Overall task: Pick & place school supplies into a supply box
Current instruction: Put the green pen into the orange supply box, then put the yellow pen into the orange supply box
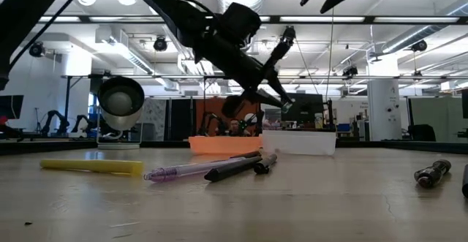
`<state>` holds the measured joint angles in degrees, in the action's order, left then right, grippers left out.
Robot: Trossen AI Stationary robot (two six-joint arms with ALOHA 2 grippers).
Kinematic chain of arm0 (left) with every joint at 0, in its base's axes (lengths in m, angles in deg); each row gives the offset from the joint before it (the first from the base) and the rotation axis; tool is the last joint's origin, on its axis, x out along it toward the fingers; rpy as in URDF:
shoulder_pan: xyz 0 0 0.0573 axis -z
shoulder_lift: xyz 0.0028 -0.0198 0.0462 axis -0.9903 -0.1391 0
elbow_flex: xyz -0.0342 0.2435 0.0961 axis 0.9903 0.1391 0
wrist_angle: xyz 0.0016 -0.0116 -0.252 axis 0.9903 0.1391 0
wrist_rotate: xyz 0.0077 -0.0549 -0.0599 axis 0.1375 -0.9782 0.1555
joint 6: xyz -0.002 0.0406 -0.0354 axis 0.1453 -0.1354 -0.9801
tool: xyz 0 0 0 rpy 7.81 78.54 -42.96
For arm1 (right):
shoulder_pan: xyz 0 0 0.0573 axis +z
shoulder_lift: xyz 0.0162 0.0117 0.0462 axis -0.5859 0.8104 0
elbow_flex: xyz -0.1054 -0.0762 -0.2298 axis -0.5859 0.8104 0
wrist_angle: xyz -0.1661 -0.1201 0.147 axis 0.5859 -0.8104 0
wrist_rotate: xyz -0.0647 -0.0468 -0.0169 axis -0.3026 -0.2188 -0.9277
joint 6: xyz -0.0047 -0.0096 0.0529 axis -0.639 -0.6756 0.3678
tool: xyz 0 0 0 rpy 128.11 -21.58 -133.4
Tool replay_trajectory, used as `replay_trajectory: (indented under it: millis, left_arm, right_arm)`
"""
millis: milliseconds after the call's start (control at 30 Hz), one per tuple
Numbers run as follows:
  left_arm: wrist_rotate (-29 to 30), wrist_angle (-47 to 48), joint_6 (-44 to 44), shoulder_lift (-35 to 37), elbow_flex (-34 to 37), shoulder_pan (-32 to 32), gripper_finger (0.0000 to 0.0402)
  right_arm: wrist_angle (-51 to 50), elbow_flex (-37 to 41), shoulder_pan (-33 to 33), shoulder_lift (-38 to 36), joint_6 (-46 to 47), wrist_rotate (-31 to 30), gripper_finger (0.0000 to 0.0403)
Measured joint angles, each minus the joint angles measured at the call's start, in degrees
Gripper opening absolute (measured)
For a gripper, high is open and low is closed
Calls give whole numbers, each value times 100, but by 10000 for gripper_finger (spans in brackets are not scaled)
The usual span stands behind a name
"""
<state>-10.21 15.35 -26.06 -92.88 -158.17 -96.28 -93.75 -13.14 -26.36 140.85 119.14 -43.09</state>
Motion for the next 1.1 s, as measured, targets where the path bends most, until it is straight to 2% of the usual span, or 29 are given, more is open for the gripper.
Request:
replay_trajectory:
  millis: [200,367,467,533,700,833,933,1100]
  left_arm:
    - [522,249,802,101,-21,-22,64]
    - [511,739,426,113,-27,-64,81]
    - [402,1105,730,173,-27,-67,88]
    - [242,1512,1268,337,10,-30,89]
    - [160,2624,3750,1370,272,568,89]
    - [127,3566,4797,2325,894,1210,90]
    - [163,3815,4766,3100,1559,1654,90]
    - [274,3625,3661,4479,2767,2304,90]
  right_arm:
    - [-102,11,-1,27,-109,231,219]
    - [-102,20,-1,38,-264,433,219]
    - [-92,22,-3,38,-531,662,219]
    - [-83,48,-3,38,-926,1012,219]
    - [579,406,-1,152,-2043,2485,219]
    - [1672,841,1,438,-2626,3427,219]
    - [2426,954,3,825,-3148,4041,219]
    - [3220,711,14,1647,-3973,4807,219]
